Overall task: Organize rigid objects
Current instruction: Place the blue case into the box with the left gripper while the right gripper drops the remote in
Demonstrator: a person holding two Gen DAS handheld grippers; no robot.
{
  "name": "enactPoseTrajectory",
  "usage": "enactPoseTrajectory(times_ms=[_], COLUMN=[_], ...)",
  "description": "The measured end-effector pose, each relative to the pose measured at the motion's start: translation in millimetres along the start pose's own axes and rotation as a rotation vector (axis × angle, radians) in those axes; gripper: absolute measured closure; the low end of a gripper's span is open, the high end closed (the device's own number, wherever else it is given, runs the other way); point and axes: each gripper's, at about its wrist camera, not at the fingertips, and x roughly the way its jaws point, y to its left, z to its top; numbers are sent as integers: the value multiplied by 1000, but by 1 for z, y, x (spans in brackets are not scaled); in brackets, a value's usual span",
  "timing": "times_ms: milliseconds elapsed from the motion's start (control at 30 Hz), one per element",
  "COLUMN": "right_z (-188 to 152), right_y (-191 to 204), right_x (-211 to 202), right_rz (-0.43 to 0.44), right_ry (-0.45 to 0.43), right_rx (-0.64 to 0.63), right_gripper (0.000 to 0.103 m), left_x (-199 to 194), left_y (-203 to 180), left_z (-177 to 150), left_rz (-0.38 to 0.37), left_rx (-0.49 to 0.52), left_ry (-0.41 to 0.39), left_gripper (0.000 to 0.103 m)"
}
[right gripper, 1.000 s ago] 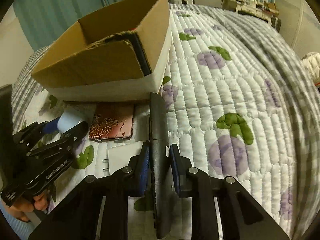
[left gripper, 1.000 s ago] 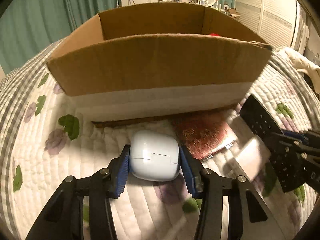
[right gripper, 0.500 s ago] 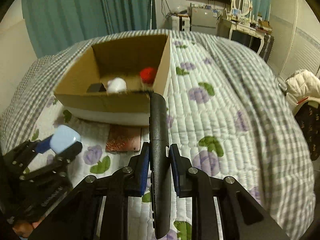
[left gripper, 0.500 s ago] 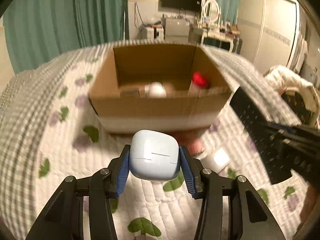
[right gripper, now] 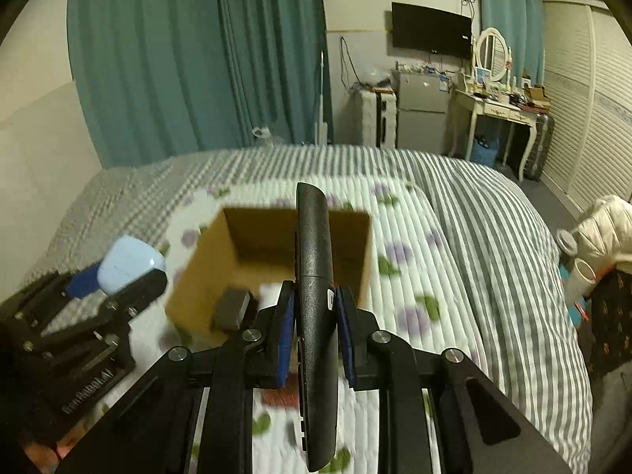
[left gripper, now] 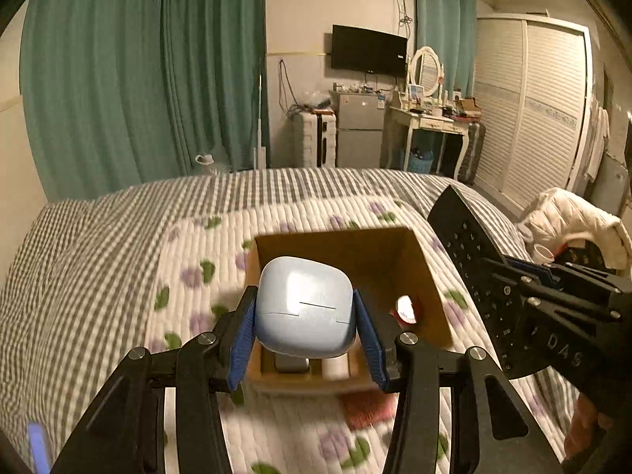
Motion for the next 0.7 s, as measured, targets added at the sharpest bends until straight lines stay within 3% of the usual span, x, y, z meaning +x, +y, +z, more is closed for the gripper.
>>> enactPoseTrajectory(times_ms=[267, 533, 700], right_z=[36, 18, 7], right_y=[5, 4, 2], right_x=[67, 140, 159], right_rz=[17, 20, 37], right_ry=[34, 132, 156], right_rx=[-27, -41, -33], right_gripper=[84, 84, 84], left_x=[65, 120, 137], left_y=[15, 11, 2], left_z=[10, -10, -21], left_rz=[5, 2, -6], left_rx=[-50, -20, -5], left_ry=[45, 98, 129], left_gripper=[55, 55, 55])
